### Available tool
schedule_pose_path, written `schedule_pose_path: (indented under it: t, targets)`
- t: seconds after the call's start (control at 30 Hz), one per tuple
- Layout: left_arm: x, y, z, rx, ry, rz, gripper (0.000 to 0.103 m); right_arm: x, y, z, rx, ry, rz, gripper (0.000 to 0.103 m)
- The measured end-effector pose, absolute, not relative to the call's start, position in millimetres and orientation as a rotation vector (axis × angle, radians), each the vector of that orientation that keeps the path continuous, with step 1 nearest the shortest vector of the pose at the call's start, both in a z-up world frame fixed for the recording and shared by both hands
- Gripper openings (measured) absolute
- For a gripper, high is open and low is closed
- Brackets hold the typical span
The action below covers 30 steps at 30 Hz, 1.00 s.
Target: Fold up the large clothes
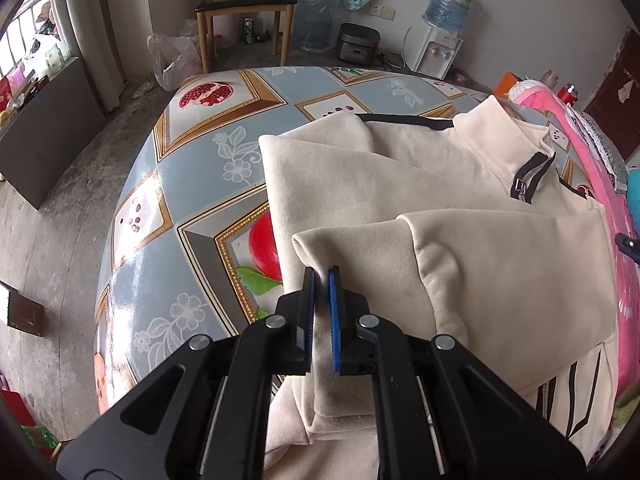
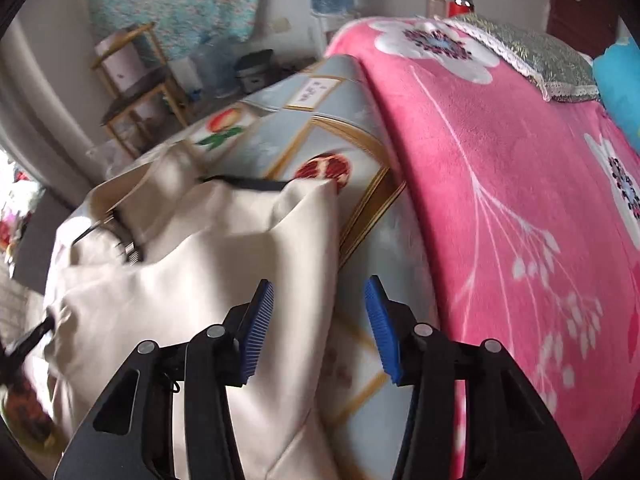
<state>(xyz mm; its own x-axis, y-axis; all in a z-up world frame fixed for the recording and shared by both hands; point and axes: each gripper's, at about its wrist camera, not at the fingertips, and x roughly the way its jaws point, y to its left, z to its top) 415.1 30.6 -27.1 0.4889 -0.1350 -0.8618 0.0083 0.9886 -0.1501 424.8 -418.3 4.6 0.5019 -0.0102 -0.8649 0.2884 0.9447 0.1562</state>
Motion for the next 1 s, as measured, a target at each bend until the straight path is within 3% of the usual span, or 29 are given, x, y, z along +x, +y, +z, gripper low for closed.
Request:
schedule_pose_path:
  t: [0.1,0.13,0.17,0.3,0.5,0.63,0.73,0.87,1.0]
  targets:
    - [414.7,31.2,-27.5,-0.128,1.054,-0.091,0.007,446.7,-428.0,-8.5,0.360,1.042,-0.157,0.024]
    - [414.2,31.4,-27.6,-0.124,1.051,-0.093,0.007,450.2,-427.7,-9.4,0.354,1.045,-0.156,0.011]
    - [413.5,31.4,-27.7,-0.120,1.048,-0.095,0.007,449.5,-426.4,-5.7,0.346,1.020,-0.159,0.006]
    - [412.4,32.8,-28.0,-0.126,1.041,-0.108,0.007,435.4,-433.0,8.4,0.386,0.900,-0.164,0.005]
    - [411.3,38.3,-27.0,-0.155,1.031,-0.137,0.008,441.5,-439.0,-12.5,0.372,0.941,-0.220,0.005]
    - [396.5,64.3,-2.3,-0.226,0.914,-0.104,0.011,416.3,-446.4,20.2,0.405,0.823,-0.273,0.030]
    - [385.4,79.5,19.6,-0.233,0.846,-0.089,0.011,387.7,-438.6,52.7,0.366,0.718,-0.248,0.042]
    - [379.7,67.9,31.1,-0.200,0.853,-0.171,0.011,365.0,-390.3,62.9,0.248,0.761,-0.097,0.052]
    - [376.8,29.7,18.4,-0.124,0.938,-0.264,0.012,350.3,-332.3,35.3,0.140,0.881,0.065,0.054]
